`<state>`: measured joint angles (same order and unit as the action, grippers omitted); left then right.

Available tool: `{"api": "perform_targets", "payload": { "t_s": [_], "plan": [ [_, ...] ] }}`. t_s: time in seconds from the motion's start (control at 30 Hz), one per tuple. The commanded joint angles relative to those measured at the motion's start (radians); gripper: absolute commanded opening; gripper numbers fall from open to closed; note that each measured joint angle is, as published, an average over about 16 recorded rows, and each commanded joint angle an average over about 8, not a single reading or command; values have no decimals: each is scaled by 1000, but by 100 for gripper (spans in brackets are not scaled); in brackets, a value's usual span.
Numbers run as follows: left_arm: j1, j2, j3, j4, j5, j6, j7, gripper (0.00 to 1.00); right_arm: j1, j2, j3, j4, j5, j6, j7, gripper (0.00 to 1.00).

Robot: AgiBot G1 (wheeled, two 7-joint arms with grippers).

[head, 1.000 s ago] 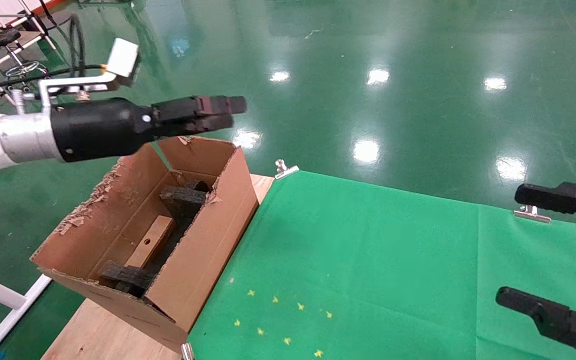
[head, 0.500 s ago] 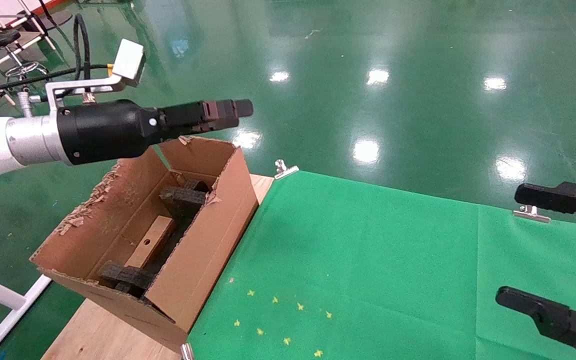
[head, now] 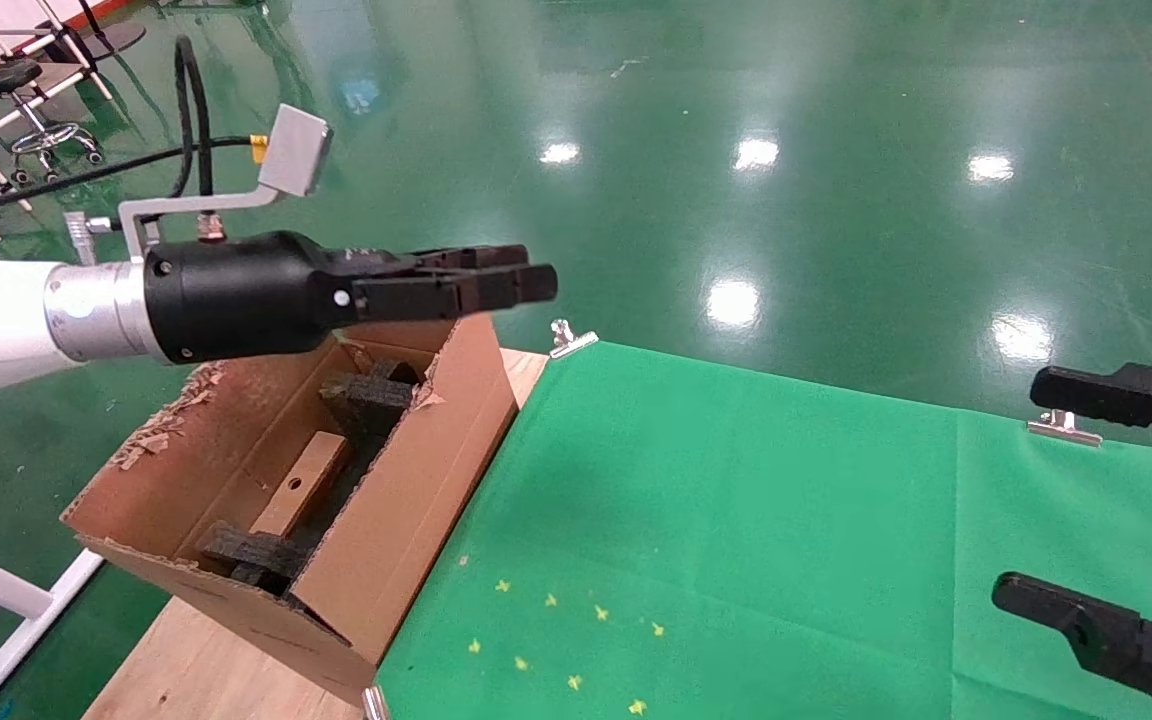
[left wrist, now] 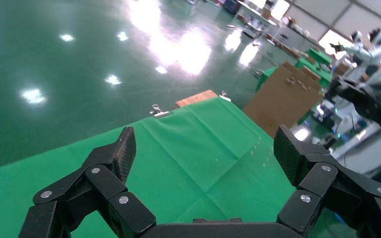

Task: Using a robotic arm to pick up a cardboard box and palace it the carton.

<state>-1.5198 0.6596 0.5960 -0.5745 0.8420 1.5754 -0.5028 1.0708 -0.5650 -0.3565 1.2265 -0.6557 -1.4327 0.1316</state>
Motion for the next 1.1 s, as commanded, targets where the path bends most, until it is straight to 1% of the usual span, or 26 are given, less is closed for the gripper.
{"api": "perform_targets", "payload": {
  "t_s": [0.03,1.1],
  "plan": [
    [23,-2,-16,-36,-6,-4,16,100,0,0,0,0,0,0,0,100],
    [387,-42,-275,-616,-97,-69,274,100,0,0,0,0,0,0,0,100]
  ]
}}
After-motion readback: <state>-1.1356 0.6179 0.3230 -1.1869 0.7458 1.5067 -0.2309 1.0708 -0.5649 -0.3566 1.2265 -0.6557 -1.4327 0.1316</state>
